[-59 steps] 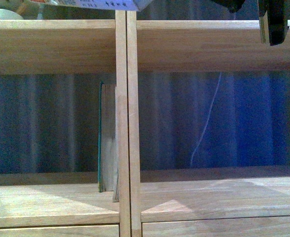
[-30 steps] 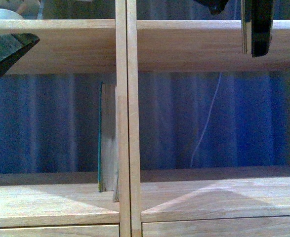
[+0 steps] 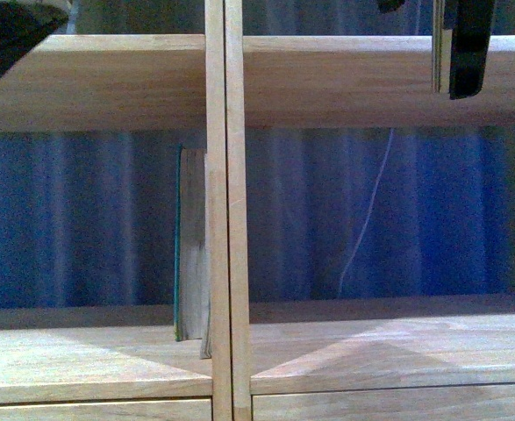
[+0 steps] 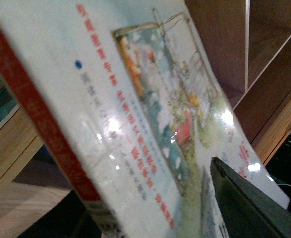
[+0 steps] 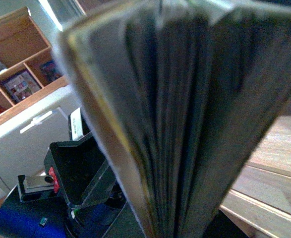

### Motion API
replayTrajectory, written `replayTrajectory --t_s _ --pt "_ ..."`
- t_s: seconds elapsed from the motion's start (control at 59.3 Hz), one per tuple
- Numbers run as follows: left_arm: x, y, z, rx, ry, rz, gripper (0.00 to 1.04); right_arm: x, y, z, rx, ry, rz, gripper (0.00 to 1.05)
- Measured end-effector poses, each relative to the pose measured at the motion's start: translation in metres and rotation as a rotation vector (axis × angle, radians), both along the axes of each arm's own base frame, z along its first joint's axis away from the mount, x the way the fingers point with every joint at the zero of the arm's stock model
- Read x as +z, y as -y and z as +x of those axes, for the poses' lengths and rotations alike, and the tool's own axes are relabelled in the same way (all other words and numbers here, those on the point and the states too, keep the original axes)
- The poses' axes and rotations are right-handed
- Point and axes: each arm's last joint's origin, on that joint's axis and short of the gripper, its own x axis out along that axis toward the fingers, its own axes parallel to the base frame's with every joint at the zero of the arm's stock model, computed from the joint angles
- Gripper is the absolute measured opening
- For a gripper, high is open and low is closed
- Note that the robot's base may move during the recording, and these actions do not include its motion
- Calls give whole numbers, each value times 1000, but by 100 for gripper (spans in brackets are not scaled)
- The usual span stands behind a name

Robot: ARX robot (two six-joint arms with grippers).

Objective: Organize books on shelf

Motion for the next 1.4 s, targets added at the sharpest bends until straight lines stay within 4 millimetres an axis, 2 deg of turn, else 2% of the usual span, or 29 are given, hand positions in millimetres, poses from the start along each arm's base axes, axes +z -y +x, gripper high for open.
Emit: replayTrajectory --t_s 0.371,0.472,0.692,0.894,1.08,1.282,1.333,1.4 --pt "6 -6 -8 -11 36 -29 12 -3 4 2 -13 -28 5 7" --pt "8 -7 -10 -25 38 -43 7 -4 4 4 -11 -39 4 7" --pt "6 -8 -9 -24 30 -44 7 -6 5 6 -26 -59 -5 8" --pt "5 -10 -8 6 35 -22 7 -12 12 20 -129 -89 -14 37" --pt "7 -23 -10 66 42 11 7 -17 42 46 -373 -39 -41 64" --pt "8 -48 -16 211 79 159 7 -41 108 86 -854 -40 -224 95" --pt "7 -54 -17 263 89 207 7 -48 122 90 -914 -67 -263 99" --pt "5 -69 -15 371 101 302 7 -60 142 93 -1005 -89 -316 97"
